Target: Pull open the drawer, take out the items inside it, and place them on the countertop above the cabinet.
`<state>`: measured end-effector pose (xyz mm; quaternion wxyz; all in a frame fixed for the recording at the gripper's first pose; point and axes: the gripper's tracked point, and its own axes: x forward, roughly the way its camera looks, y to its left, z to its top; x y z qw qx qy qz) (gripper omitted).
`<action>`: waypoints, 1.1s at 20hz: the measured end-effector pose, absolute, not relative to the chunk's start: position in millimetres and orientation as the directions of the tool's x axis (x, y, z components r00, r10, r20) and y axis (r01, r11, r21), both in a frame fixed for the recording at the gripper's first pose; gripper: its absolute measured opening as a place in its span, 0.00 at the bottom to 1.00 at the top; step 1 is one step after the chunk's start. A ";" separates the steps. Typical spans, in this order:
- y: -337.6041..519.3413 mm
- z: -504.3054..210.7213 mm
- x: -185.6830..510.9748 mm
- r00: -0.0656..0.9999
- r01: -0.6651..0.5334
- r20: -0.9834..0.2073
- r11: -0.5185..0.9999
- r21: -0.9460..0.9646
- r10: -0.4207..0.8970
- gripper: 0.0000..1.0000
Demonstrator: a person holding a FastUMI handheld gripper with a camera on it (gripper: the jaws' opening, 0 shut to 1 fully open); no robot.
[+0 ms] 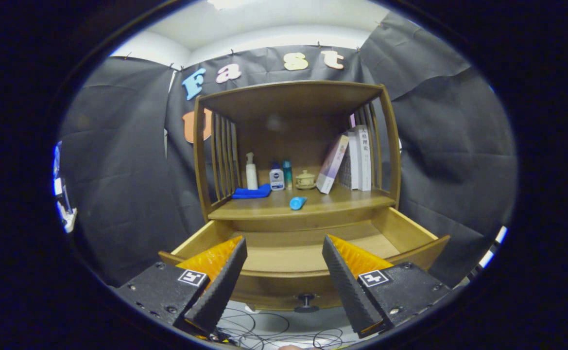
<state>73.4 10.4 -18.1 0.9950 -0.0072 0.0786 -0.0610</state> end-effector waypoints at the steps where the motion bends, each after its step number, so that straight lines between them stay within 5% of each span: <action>1: 9.7 -24.3 70.4 0.981 0.124 -0.150 0.992 -0.015 -0.125 0.99; 22: -26.9 -125.4 73.0 0.951 0.221 -0.219 0.975 -0.003 -0.216 0.99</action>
